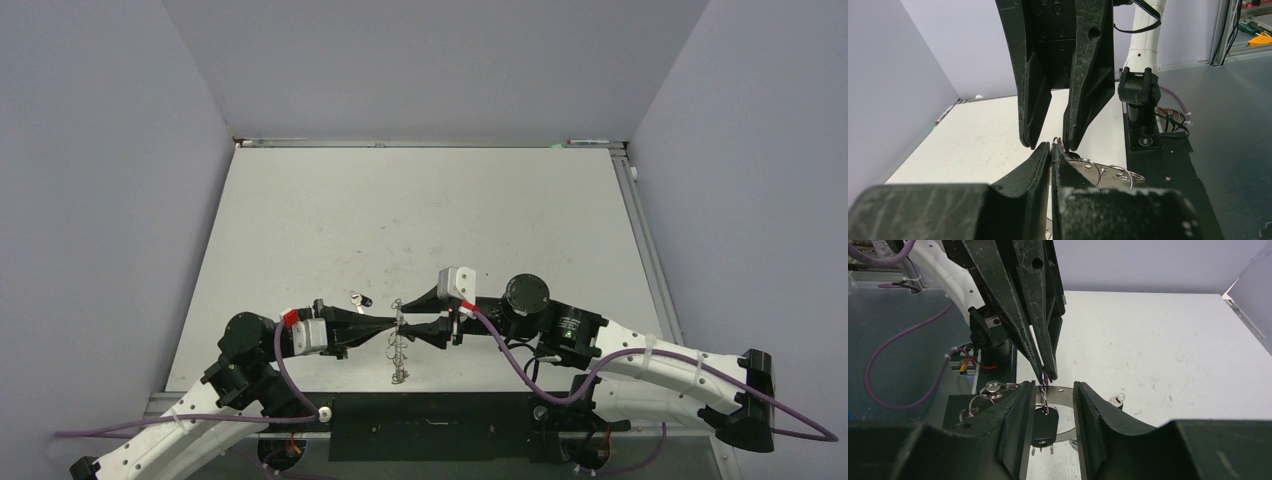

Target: Put the keys on the keyring

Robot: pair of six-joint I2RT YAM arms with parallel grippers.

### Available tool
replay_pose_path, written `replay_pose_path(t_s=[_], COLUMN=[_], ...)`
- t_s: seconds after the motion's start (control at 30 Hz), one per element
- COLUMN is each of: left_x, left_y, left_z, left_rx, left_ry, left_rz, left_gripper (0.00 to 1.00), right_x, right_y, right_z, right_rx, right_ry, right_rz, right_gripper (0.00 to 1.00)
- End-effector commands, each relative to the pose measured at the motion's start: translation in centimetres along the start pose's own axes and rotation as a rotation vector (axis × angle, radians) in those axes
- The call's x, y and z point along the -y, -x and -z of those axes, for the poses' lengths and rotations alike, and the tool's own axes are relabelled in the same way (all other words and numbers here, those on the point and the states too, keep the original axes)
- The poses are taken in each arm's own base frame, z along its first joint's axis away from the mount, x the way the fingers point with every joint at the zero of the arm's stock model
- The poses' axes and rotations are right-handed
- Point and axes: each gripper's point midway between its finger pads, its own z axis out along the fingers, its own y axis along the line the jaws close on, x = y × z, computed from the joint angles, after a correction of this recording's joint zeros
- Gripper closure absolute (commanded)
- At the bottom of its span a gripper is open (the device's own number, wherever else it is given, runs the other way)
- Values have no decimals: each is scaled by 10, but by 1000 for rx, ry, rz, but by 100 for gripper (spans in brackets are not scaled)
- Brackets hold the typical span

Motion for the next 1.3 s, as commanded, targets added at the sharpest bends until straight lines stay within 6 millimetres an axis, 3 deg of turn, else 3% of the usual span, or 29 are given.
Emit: replay_pose_path(t_s=[0.0, 0.17, 0.63, 0.93, 1.17, 1.27], left_x=[-6, -8, -9, -11, -11, -10], left_y=[26, 27, 29, 29, 29, 29], left_z=[0, 1, 2, 2, 2, 2], left_rx=[85, 88, 96, 98, 100, 100], left_ry=[32, 41, 50, 59, 61, 55], left_rz=[-48, -49, -49, -50, -48, -47], left_gripper=[100, 100, 100, 100, 100, 100], right_x=[3, 1, 0, 1, 1, 3], right_y=[19, 17, 13, 8, 7, 7], right_z=[-5, -2, -5, -6, -7, -8], right_rx=[70, 78, 78, 61, 55, 48], right_ry=[6, 8, 16, 12, 14, 7], right_rz=[16, 8, 0, -6, -4, 0], right_gripper=[66, 66, 80, 79, 94, 95])
